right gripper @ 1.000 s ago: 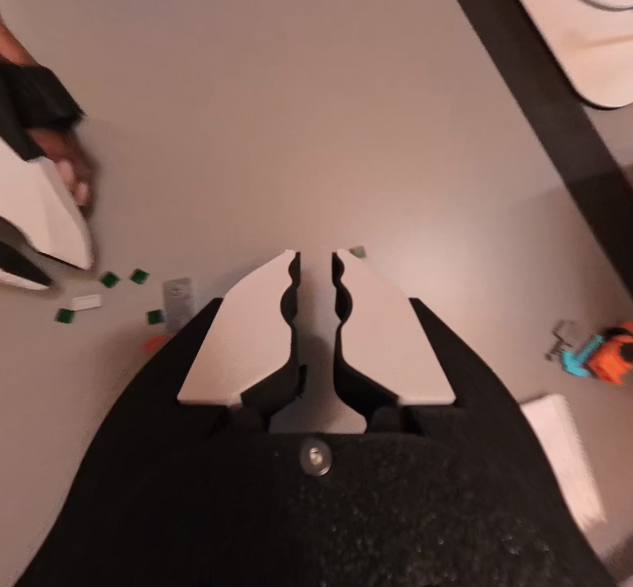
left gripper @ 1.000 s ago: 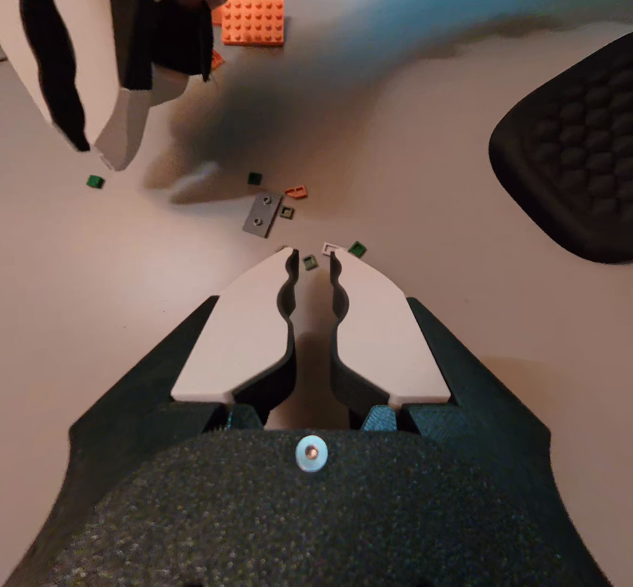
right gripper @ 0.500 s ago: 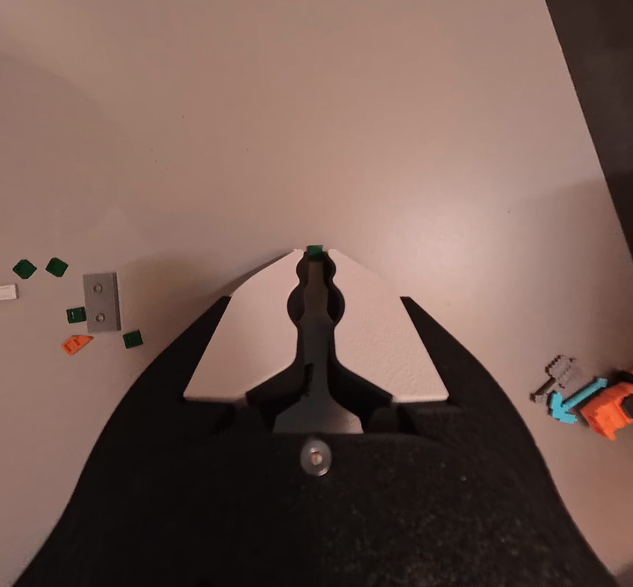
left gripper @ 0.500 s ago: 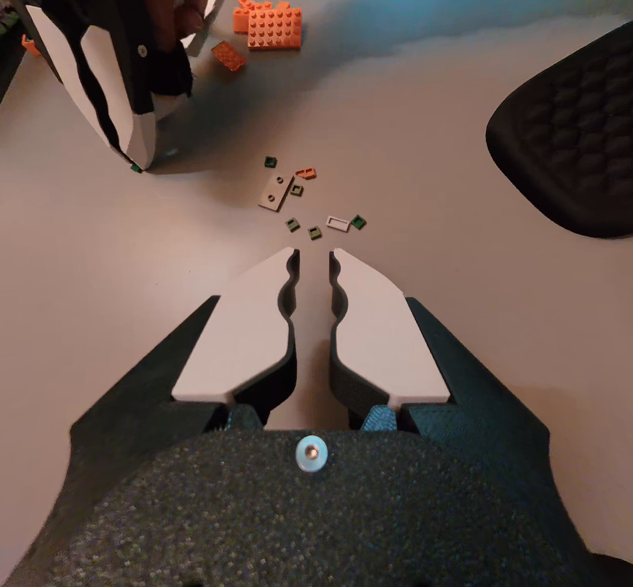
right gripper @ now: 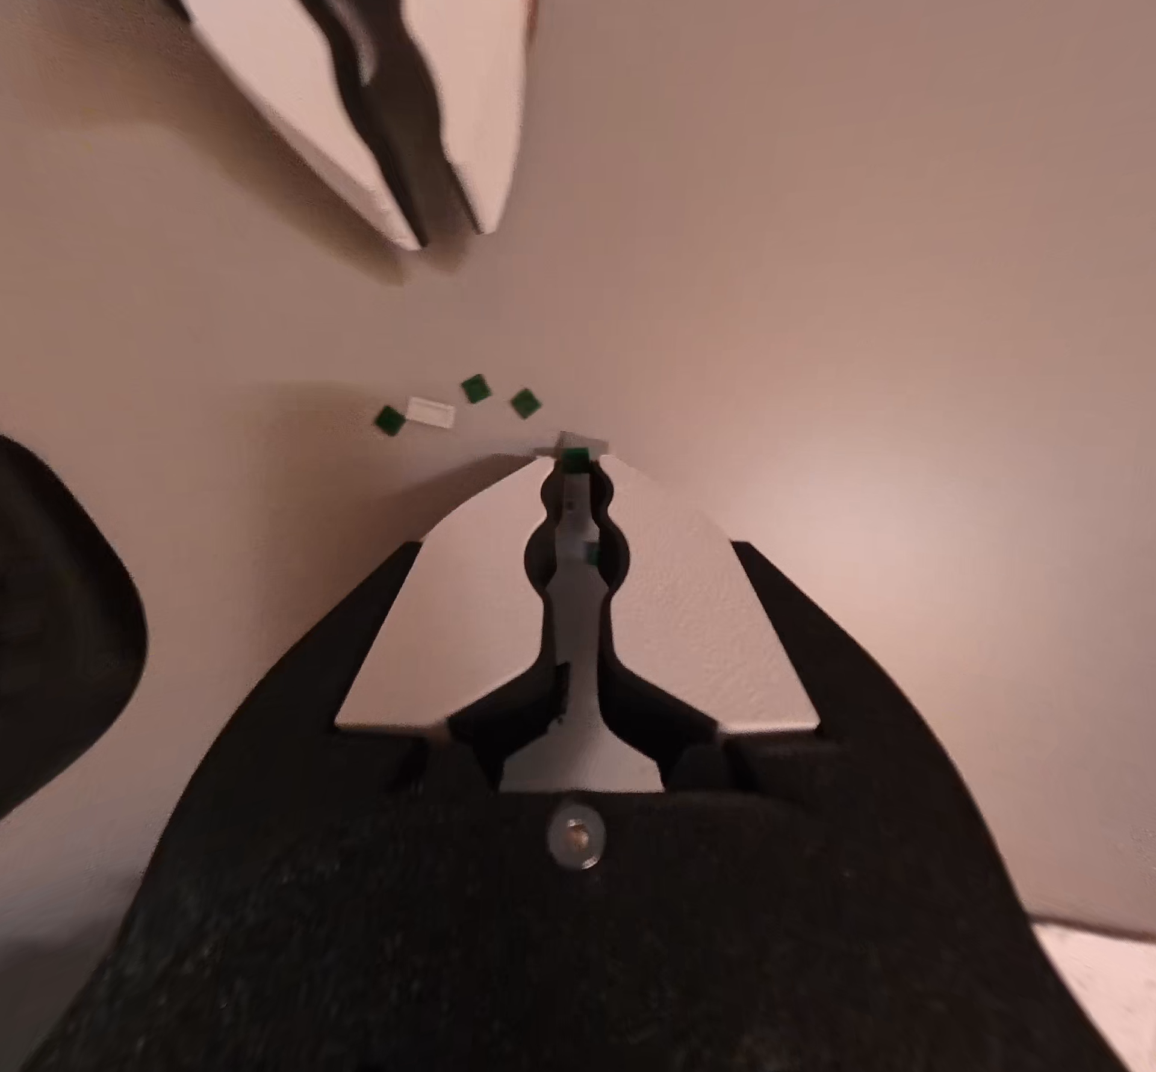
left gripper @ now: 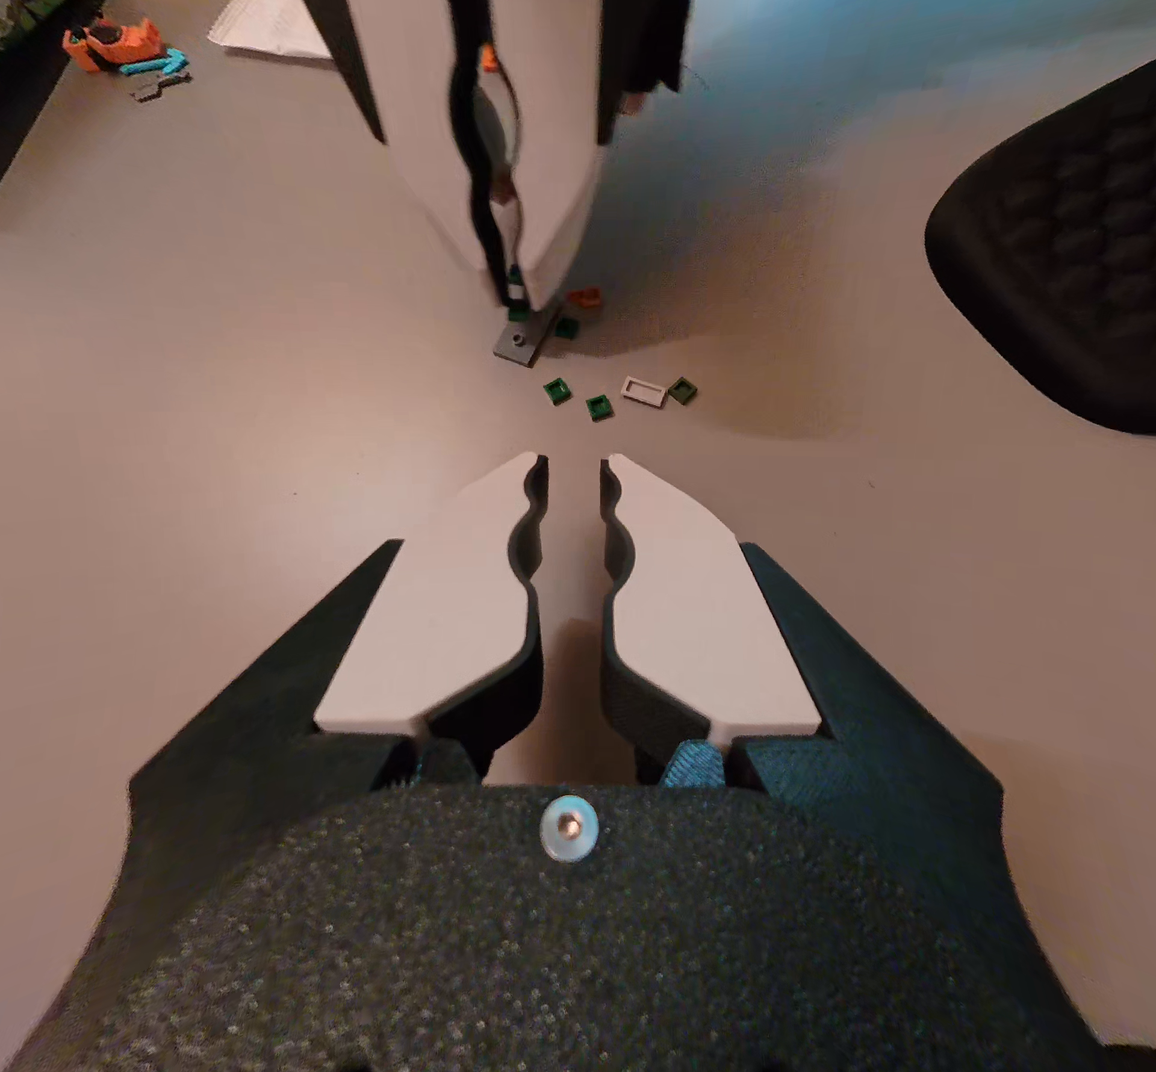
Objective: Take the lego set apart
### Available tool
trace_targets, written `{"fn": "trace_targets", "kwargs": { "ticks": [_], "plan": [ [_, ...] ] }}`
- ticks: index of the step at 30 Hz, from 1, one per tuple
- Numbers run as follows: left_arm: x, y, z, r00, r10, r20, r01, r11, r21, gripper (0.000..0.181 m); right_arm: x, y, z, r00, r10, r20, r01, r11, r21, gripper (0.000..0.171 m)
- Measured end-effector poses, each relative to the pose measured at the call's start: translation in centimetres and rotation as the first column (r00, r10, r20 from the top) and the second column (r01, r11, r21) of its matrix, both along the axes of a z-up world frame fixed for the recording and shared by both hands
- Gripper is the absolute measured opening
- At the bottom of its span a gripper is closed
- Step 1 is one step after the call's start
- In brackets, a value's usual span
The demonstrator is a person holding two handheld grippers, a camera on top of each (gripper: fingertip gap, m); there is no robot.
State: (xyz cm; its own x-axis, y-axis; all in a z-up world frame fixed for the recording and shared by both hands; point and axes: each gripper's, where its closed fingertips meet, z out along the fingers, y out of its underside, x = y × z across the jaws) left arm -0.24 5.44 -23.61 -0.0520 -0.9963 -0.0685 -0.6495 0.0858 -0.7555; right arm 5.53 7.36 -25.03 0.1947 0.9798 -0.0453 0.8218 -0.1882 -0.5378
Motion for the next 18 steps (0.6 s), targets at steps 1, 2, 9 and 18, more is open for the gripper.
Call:
{"fn": "trace_targets", "kwargs": {
  "ticks": [1,2,9,18],
  "plan": [
    [0.1,-0.1,-0.1,1.0,-0.004,-0.004,0.004,1.0,0.001,0.015,-0.1,-0.6,-0.4,1.0,0.01,0.01,-0.01,1.0,-0.003,0.007],
    [0.1,-0.2,-0.3,1.0,-0.007,-0.009,0.007,1.0,0.005,0.015,-0.2,-1.0,-0.6,1.0,0.014,0.017,-0.014,1.0,0.001,0.009],
    [-0.1,-0.4,-0.3,1.0,-0.009,-0.012,0.009,1.0,0.027,0.015,-0.5,-2.0,0.2,1.0,0.001,-0.014,-0.001,1.0,0.031,0.031],
    [2.1,-1.5,0.6,0.996,-0.029,0.089,0.029,1.0,0.002,0.014,-2.9,-5.0,1.5,0.992,0.057,-0.113,-0.052,0.997,0.049,0.042]
  ]
}}
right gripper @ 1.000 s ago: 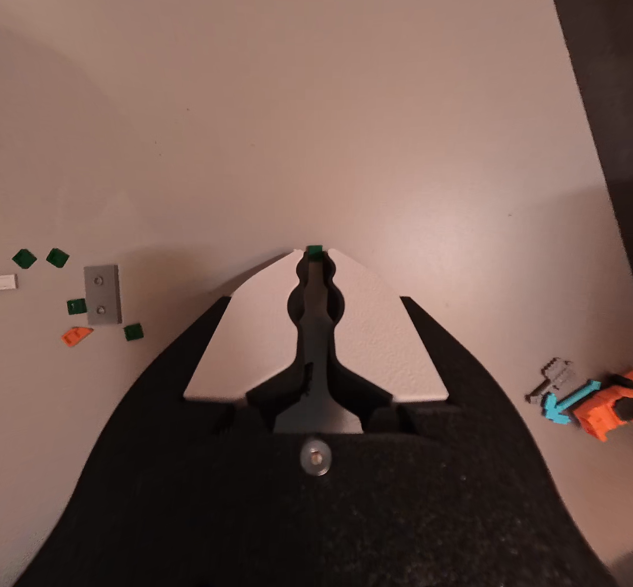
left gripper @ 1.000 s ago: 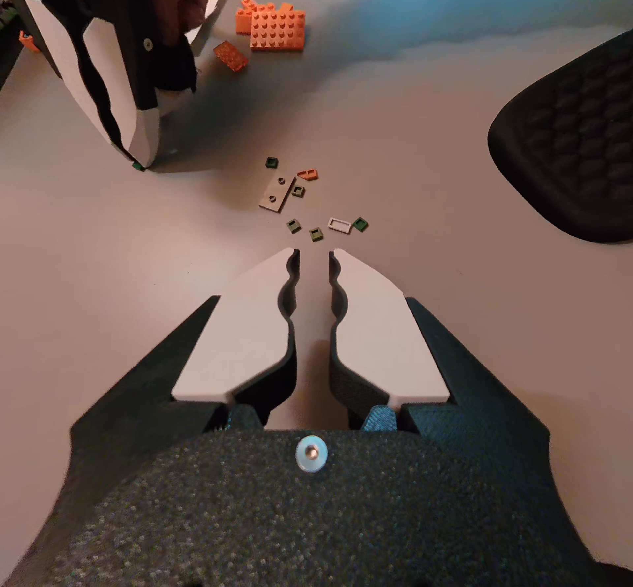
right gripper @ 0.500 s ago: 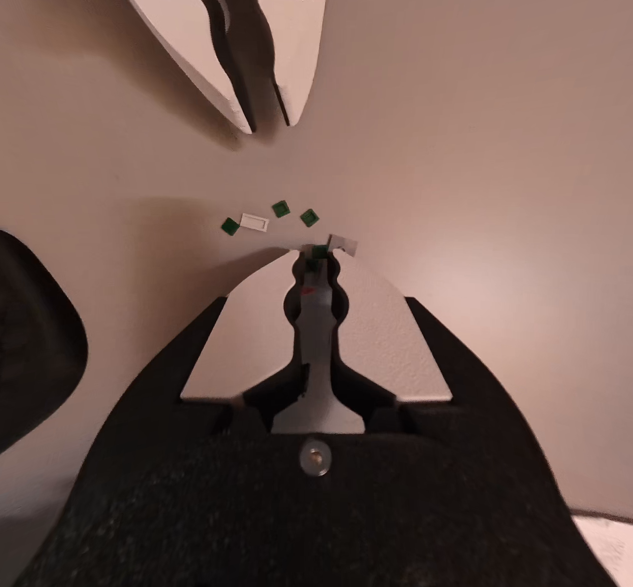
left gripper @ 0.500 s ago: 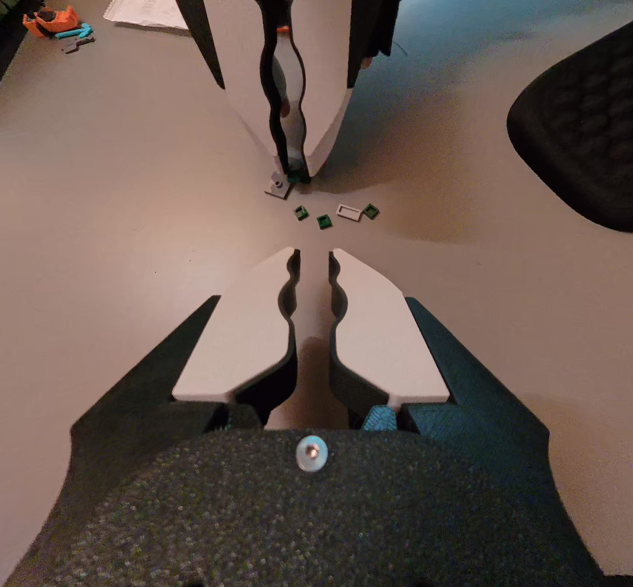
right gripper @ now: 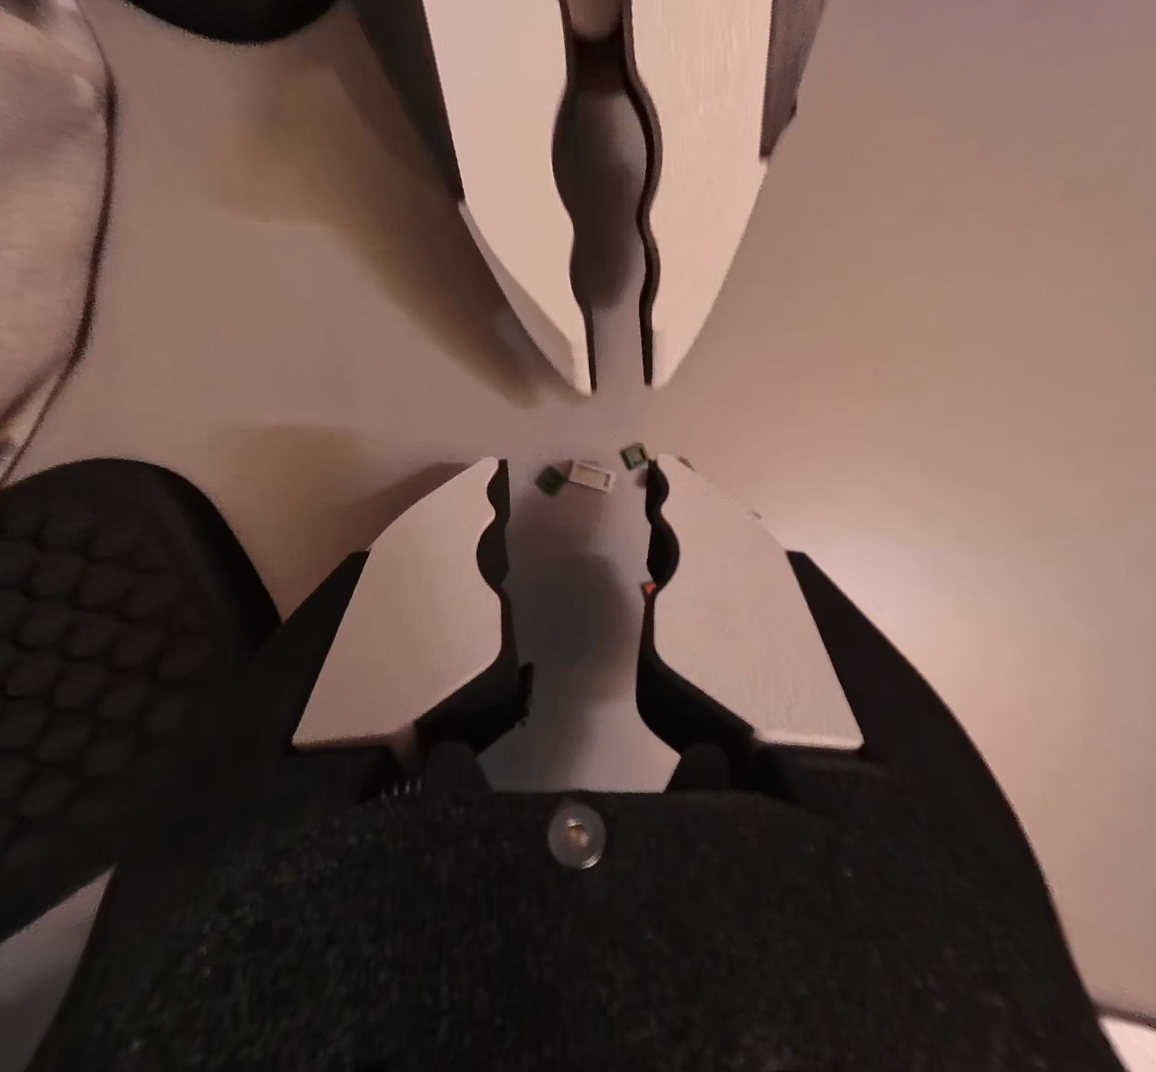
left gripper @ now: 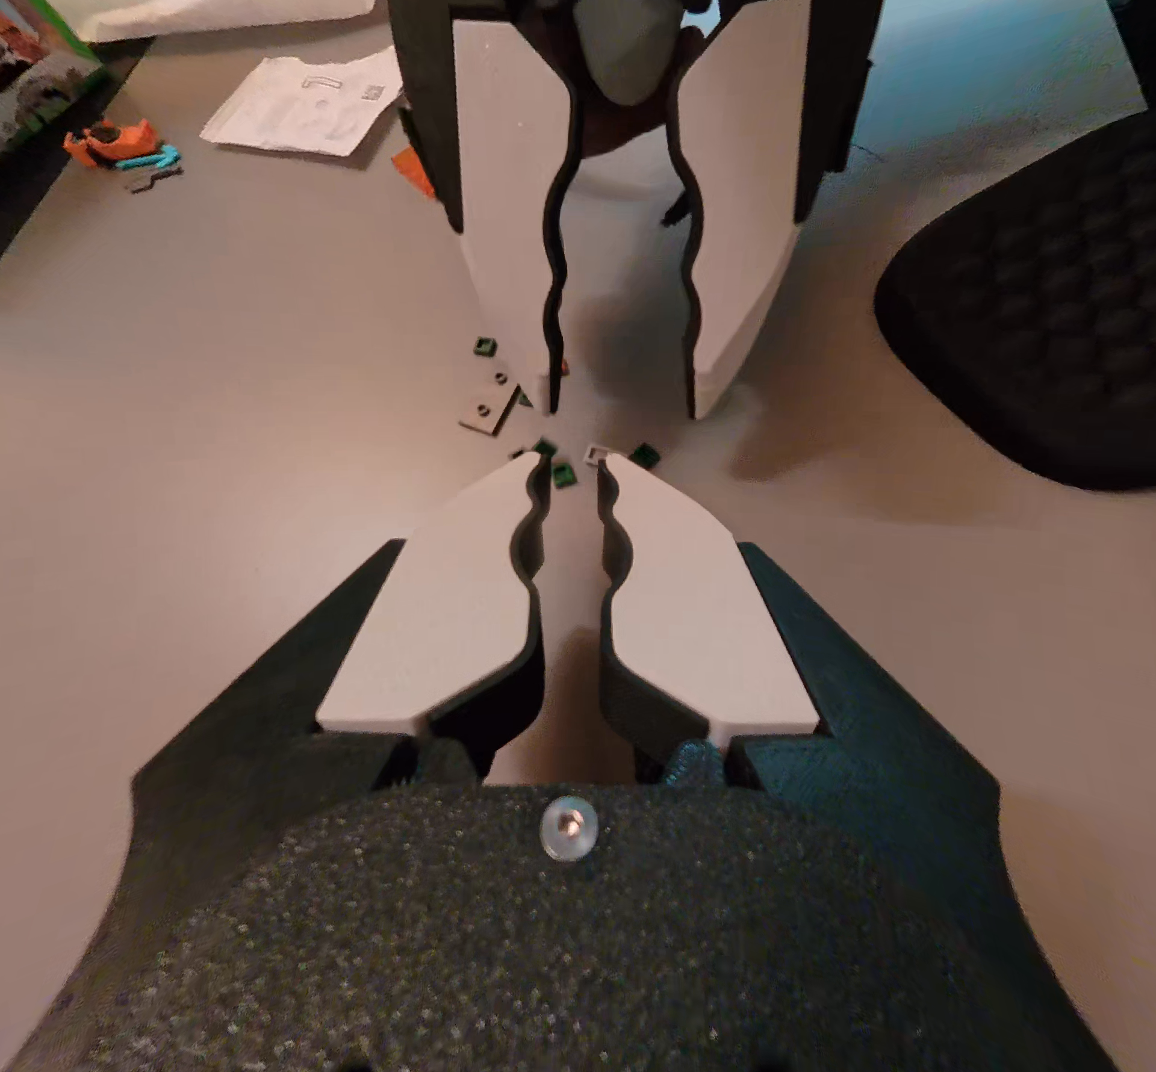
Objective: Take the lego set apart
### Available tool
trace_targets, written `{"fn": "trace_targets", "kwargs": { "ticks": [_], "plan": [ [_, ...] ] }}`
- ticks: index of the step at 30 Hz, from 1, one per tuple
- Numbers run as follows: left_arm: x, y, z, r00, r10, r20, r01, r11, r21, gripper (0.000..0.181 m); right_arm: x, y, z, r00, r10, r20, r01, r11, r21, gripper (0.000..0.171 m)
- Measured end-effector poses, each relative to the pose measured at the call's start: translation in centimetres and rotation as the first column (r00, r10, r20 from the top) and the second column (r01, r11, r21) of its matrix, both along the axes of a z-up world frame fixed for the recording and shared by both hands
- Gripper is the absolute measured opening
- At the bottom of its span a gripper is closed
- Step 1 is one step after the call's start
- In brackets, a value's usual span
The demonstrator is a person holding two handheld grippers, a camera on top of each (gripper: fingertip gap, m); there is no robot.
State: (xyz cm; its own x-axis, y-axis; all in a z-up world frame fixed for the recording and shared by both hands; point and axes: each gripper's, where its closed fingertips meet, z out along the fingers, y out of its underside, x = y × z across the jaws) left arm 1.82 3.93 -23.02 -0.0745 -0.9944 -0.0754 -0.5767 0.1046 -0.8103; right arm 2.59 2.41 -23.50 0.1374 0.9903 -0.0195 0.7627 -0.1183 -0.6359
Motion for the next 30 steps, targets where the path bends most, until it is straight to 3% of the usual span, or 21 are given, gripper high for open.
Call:
{"fn": "trace_targets", "kwargs": {
  "ticks": [5,10,11,13,18,22,24,27,30],
  "plan": [
    [0.9,0.3,-1.3,0.998,0.005,-0.063,-0.001,0.998,0.061,0.013,-0.4,-0.2,0.6,1.0,-0.006,-0.026,0.007,1.0,0.022,0.042],
    [-0.1,0.1,-0.2,0.999,0.031,-0.032,-0.028,0.997,0.067,0.013,0.7,1.8,2.6,0.981,-0.141,-0.132,0.155,0.983,0.098,0.036],
    [-0.4,0.2,0.2,0.999,0.04,-0.025,-0.038,0.997,0.07,0.01,0.9,2.5,3.1,0.967,-0.185,-0.177,0.208,0.971,0.122,0.031],
    [-1.0,0.3,1.2,0.998,0.056,-0.007,-0.055,0.994,0.094,0.007,1.5,4.0,4.3,0.917,-0.277,-0.287,0.329,0.932,0.154,0.0],
    [-3.6,1.7,6.7,0.982,0.135,0.135,-0.16,0.967,0.198,0.0,3.8,6.5,6.3,0.742,-0.433,-0.511,0.569,0.81,0.14,0.0],
    [-11.4,6.4,12.6,0.907,0.332,0.257,-0.398,0.876,0.272,0.0,6.1,7.1,6.6,0.676,-0.491,-0.55,0.652,0.746,0.136,0.001],
    [-17.2,9.0,13.9,0.865,0.439,0.243,-0.491,0.84,0.23,0.0,6.8,7.2,6.5,0.663,-0.505,-0.553,0.667,0.734,0.129,0.002],
    [-24.6,12.3,11.9,0.846,0.528,0.077,-0.533,0.828,0.177,0.002,7.2,7.5,6.8,0.655,-0.51,-0.558,0.672,0.73,0.121,0.002],
    [-29.3,14.8,6.8,0.824,0.533,-0.19,-0.532,0.845,0.064,0.016,7.0,7.4,8.4,0.641,-0.476,-0.602,0.668,0.733,0.132,0.003]
  ]
}}
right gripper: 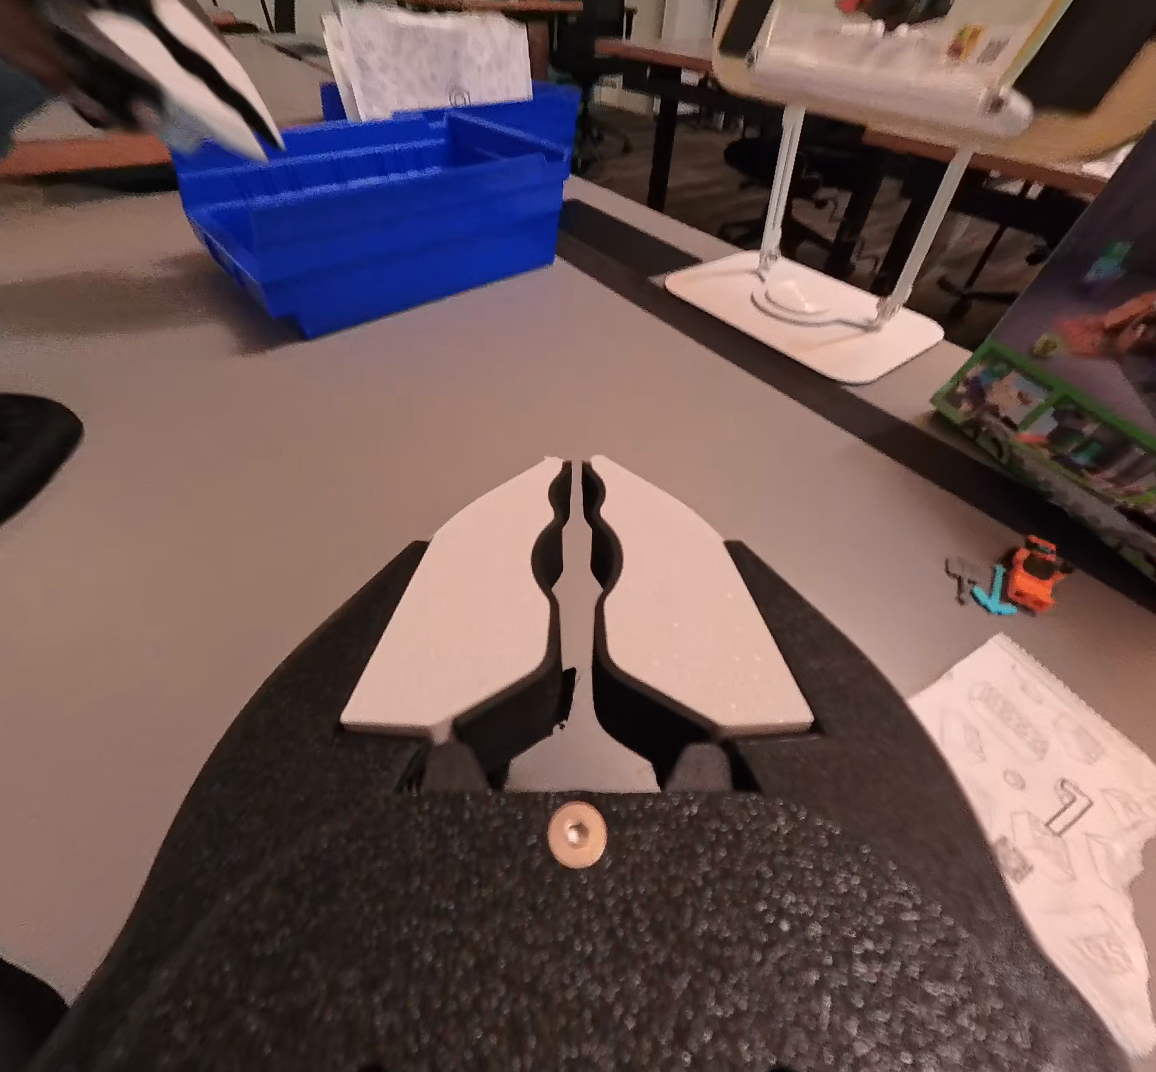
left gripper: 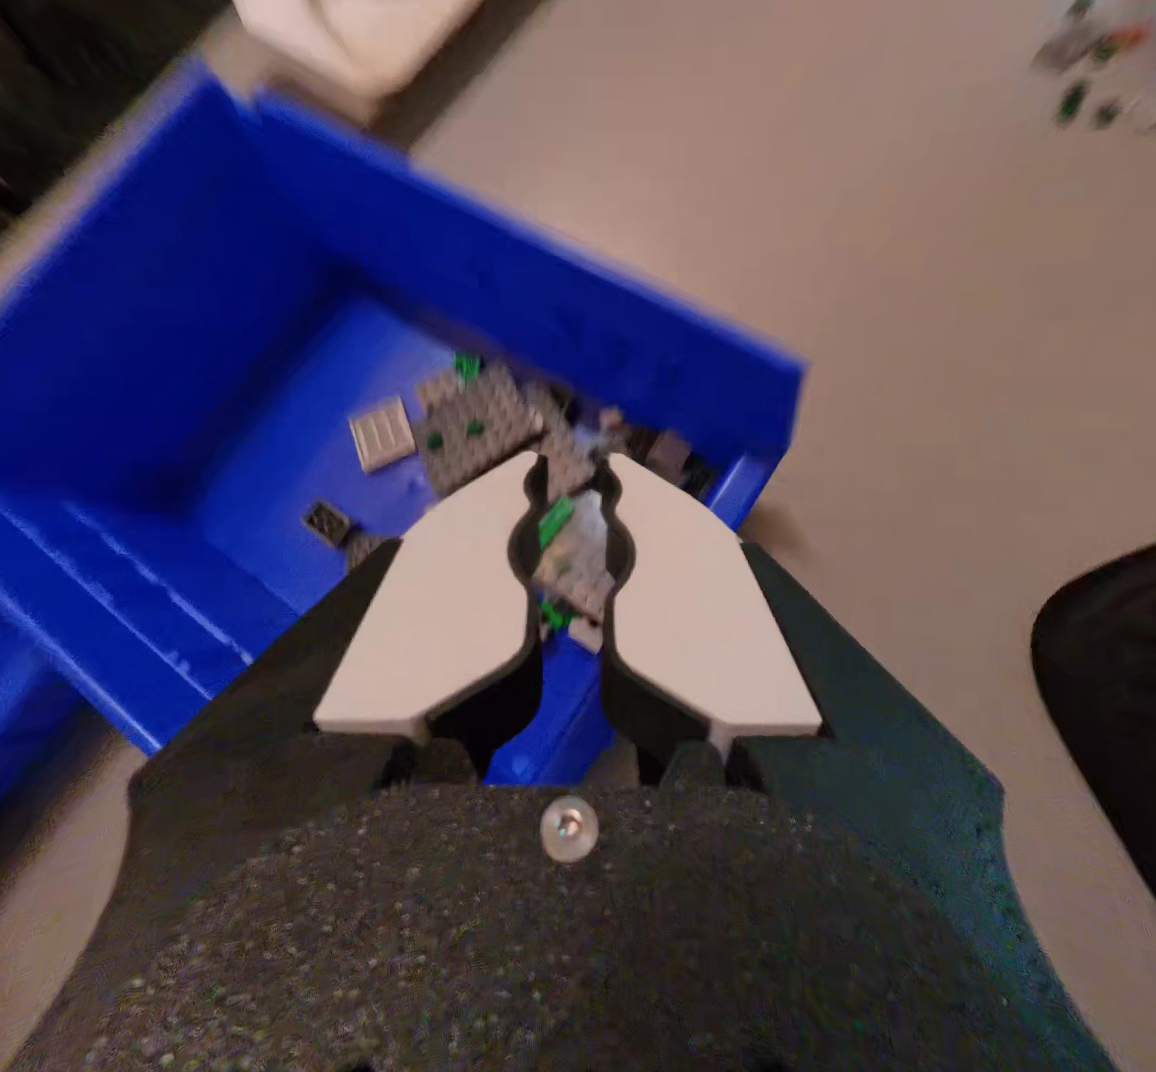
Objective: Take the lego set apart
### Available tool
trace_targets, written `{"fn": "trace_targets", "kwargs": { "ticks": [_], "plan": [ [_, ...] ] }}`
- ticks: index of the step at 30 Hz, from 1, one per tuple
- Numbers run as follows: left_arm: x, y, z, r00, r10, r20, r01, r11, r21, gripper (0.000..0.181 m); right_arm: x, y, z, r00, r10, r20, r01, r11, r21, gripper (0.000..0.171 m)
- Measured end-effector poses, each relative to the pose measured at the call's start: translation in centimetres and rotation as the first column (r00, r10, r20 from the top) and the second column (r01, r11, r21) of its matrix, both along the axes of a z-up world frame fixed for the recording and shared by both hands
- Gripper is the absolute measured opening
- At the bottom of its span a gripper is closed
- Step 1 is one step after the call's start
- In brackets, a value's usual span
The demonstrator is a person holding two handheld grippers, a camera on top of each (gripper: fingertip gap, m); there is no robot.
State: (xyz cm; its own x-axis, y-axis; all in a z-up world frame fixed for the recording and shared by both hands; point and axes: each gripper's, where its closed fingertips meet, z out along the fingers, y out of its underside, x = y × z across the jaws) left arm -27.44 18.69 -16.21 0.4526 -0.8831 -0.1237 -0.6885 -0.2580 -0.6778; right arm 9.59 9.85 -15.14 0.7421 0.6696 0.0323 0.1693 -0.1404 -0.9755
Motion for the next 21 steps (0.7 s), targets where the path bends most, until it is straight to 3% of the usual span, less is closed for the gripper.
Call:
{"fn": "trace_targets", "kwargs": {
  "ticks": [2,6,14,21],
  "plan": [
    [-1.2,0.7,-2.9,0.996,-0.006,-0.09,-0.003,0.994,-0.107,0.021,-0.4,-0.4,1.6,0.999,0.028,-0.041,-0.026,0.999,0.032,0.004],
    [-2.0,1.1,-6.3,0.96,-0.065,-0.272,0.013,0.982,-0.188,0.027,-0.6,-1.1,3.3,0.998,0.037,-0.048,-0.034,0.997,0.066,0.005],
    [-2.7,1.3,-8.5,0.903,-0.192,-0.384,0.064,0.944,-0.324,0.03,-1.7,-1.4,2.2,0.997,0.075,-0.012,-0.075,0.996,0.039,0.005],
    [-2.3,1.6,-8.9,0.901,-0.245,-0.358,0.076,0.902,-0.425,0.022,-2.3,-1.6,1.2,0.995,0.101,0.021,-0.102,0.995,0.009,0.005]
  ]
}}
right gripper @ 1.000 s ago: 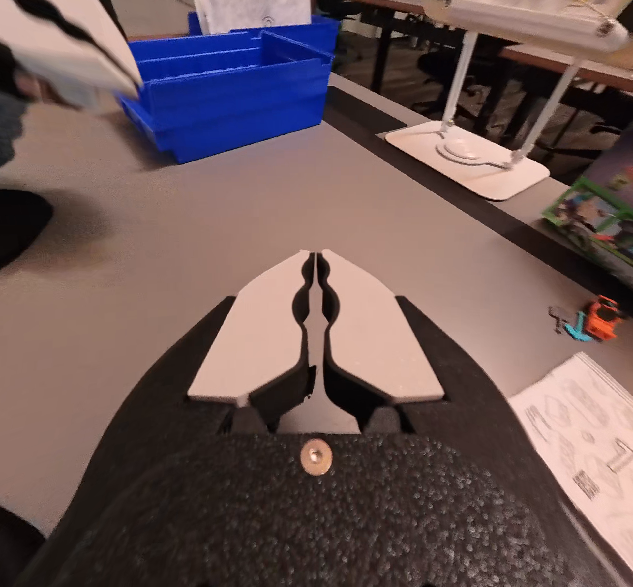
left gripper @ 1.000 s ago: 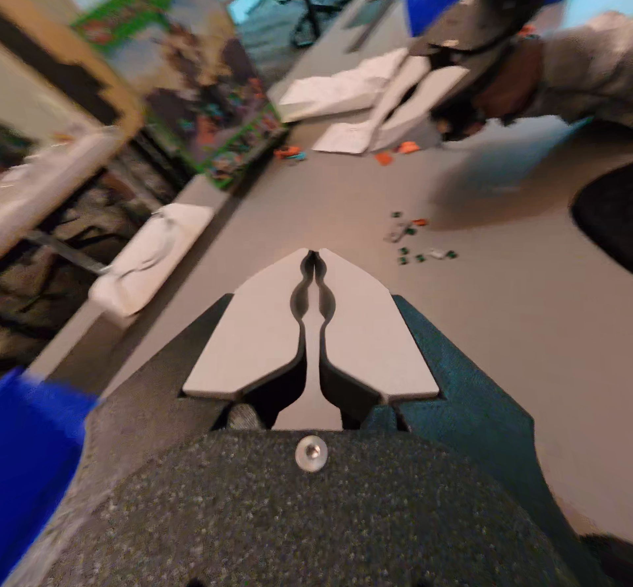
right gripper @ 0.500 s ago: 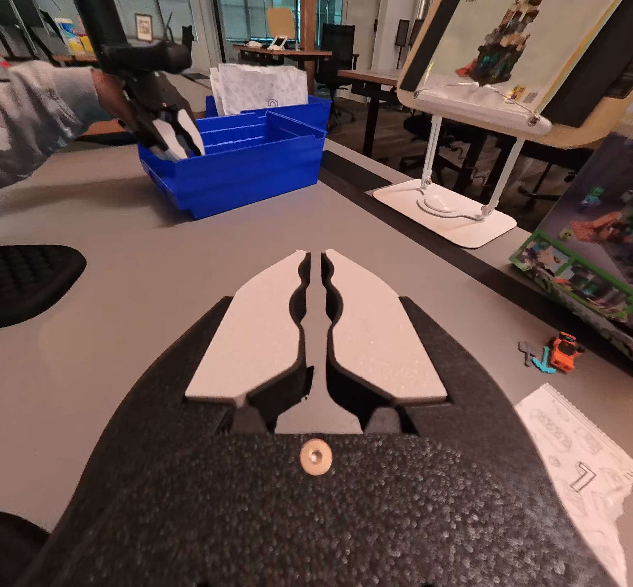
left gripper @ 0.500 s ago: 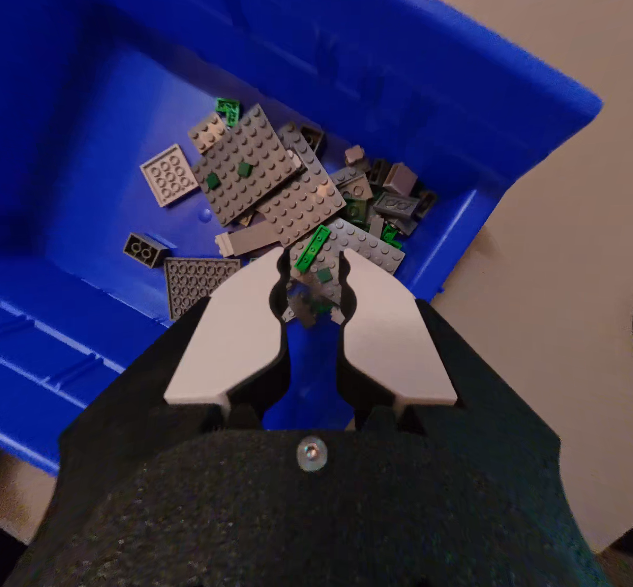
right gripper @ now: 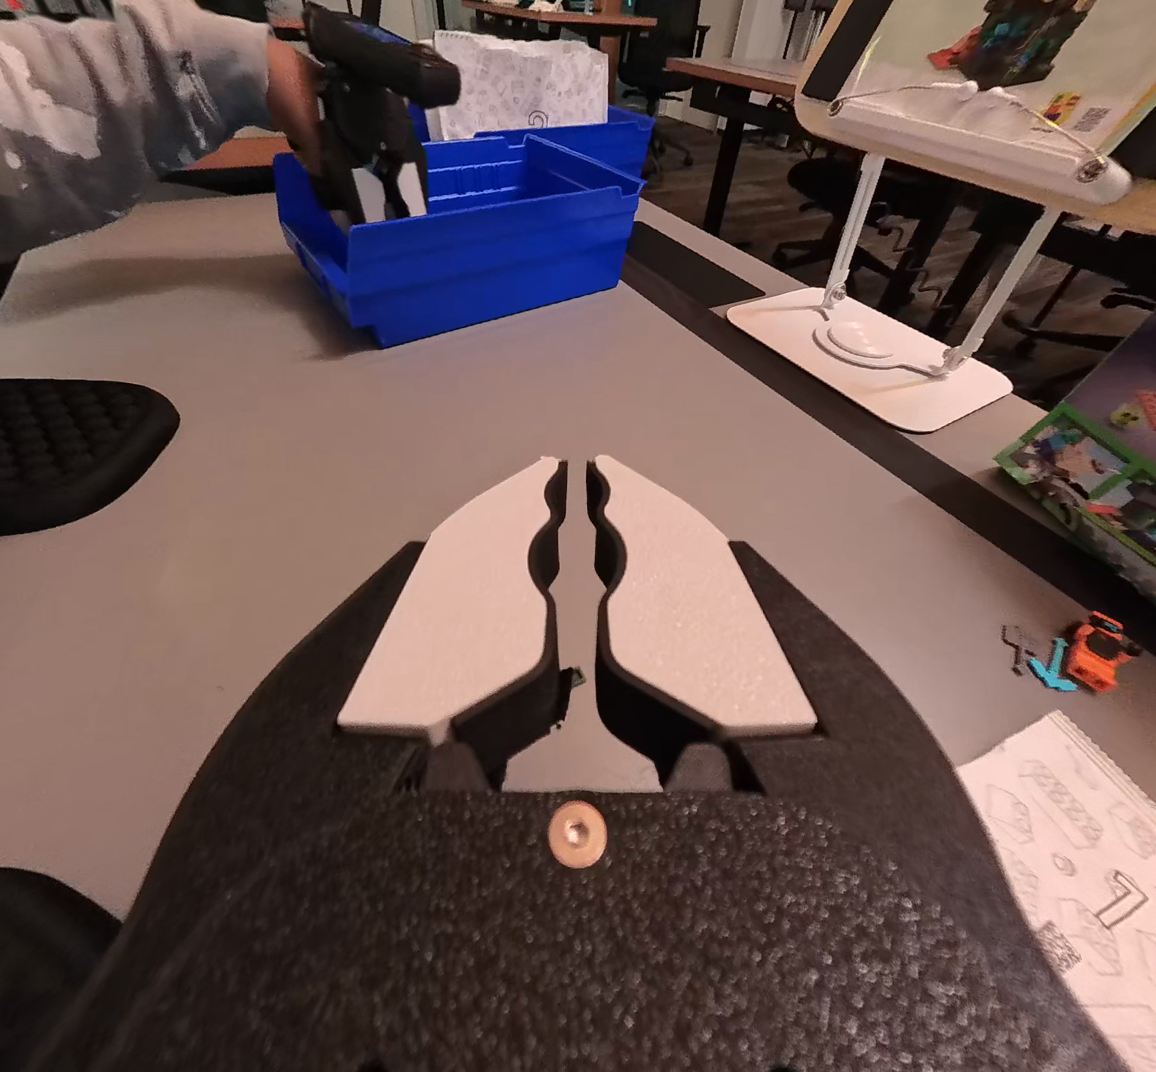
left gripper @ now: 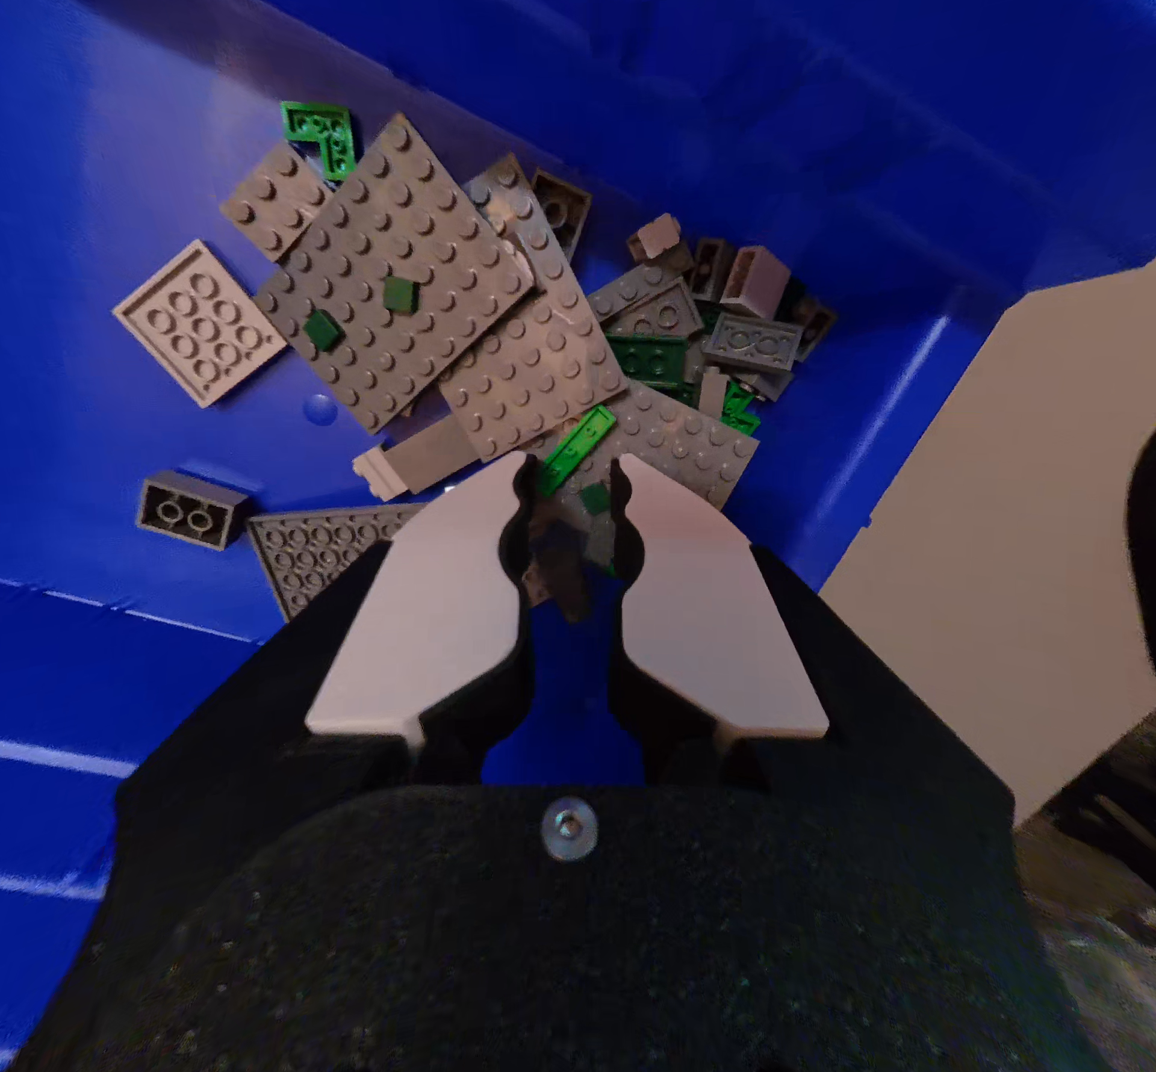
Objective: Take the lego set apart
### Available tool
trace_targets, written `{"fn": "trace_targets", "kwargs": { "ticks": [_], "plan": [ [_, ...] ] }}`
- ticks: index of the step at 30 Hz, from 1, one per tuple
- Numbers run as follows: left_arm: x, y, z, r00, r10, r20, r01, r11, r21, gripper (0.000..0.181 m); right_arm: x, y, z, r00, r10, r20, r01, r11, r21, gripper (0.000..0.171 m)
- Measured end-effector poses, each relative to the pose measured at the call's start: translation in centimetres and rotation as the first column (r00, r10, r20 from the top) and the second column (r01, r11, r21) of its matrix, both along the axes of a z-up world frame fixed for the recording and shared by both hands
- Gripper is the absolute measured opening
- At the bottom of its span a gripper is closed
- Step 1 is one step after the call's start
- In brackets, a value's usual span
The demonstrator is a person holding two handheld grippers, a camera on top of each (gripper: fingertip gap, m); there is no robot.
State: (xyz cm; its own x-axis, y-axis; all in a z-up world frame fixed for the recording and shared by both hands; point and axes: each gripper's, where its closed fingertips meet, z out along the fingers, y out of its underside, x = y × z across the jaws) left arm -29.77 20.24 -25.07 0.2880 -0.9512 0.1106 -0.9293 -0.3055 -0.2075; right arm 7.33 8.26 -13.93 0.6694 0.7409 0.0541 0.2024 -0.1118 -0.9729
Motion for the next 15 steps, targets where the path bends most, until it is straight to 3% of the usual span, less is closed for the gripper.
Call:
{"fn": "trace_targets", "kwargs": {
  "ticks": [7,11,15],
  "plan": [
    [0.2,-0.5,-0.1,1.0,-0.013,0.025,0.017,0.989,-0.149,0.016,-0.5,-0.1,-0.8,1.0,0.015,0.022,-0.015,1.0,-0.024,0.005],
    [0.5,-0.7,1.0,0.997,-0.046,0.059,0.051,0.995,-0.091,0.009,-0.6,-0.2,-1.0,0.999,0.018,0.049,-0.017,1.0,-0.025,0.005],
    [1.9,-1.0,4.7,0.982,-0.067,0.175,0.057,0.996,0.062,0.008,-0.6,-0.1,-1.0,0.999,0.021,0.041,-0.02,0.999,-0.027,0.005]
  ]
}}
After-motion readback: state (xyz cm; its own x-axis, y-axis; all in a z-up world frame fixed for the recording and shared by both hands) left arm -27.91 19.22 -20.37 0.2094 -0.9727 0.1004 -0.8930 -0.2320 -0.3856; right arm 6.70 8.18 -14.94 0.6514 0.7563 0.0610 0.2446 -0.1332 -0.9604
